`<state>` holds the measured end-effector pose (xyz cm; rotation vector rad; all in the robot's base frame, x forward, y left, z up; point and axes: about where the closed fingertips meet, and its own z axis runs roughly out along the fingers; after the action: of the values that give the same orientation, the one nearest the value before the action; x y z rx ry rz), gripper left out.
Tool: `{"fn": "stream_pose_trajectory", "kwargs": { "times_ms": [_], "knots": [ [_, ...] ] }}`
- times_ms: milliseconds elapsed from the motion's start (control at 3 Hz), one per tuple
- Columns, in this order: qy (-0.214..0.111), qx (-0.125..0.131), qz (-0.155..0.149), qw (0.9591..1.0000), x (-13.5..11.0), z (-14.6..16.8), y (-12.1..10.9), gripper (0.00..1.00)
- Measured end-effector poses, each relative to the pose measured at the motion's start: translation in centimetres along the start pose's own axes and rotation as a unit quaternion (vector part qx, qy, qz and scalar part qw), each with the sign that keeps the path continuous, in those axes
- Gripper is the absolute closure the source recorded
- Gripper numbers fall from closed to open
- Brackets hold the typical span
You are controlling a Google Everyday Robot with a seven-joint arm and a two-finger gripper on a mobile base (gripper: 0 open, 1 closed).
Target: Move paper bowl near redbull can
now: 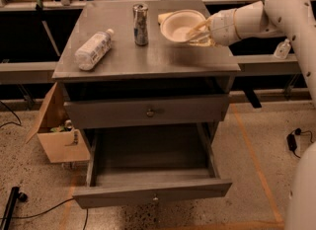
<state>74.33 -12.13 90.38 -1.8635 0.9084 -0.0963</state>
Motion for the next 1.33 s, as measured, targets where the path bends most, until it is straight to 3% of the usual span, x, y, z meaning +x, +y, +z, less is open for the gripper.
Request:
{"fn": "stream_pose_trajectory", "kwargs": {
  "times_ms": [667,1000,1333],
  "knots": [
    [-0.075,-0.021,0.011,0.9969,-2.3,4.3,-0.3,1.0],
    [-0.102,-0.039,0.033,0.9935,-2.7,5.9,0.6,0.83],
    [-0.116,-0.049,0.048,0.9909,-2.8,6.8,1.2,0.59]
  ]
}}
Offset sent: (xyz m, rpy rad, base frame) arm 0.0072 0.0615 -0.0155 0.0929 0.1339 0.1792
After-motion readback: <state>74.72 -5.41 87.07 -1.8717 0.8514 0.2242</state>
